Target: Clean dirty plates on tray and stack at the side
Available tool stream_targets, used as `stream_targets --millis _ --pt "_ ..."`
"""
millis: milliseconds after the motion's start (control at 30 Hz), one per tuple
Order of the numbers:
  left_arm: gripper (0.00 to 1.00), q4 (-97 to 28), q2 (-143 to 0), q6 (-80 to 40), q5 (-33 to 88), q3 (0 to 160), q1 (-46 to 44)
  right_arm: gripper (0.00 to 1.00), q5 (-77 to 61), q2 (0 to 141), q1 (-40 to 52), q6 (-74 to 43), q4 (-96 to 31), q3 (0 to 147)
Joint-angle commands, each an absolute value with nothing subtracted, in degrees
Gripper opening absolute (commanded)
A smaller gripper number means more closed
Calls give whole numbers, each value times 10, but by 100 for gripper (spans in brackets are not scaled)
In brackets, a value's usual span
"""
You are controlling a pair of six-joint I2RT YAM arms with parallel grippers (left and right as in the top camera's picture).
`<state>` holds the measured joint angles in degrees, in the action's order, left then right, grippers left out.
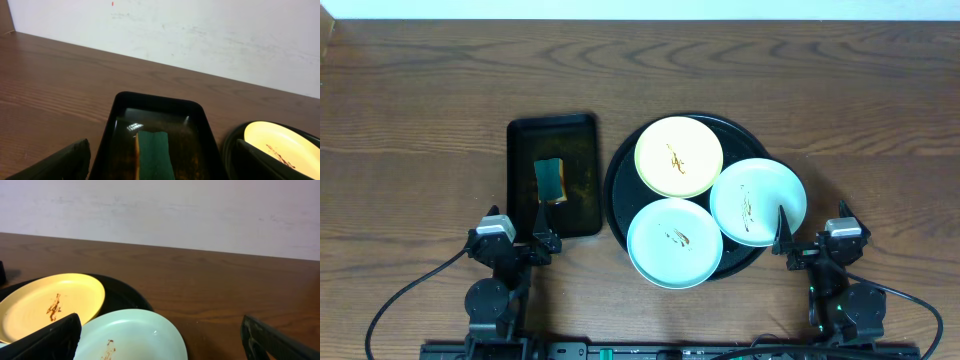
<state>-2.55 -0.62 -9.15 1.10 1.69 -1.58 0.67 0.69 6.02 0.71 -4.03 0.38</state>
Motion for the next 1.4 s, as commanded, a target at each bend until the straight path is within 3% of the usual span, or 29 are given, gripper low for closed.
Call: stream_targets --millis 0,900,1133,1367 --pt "90 -40 -3 -86 8 2 -13 99 4 6 64 14 -43 3" --pt "90 -53 -36 -86 8 16 -13 99 11 22 64 -34 -65 17" --pt "90 -133 -131 -105 10 105 -13 99 10 88 64 -73 -162 102" --pt "90 -232 -288 -108 37 258 -13 99 -37 241 64 -91 -229 207"
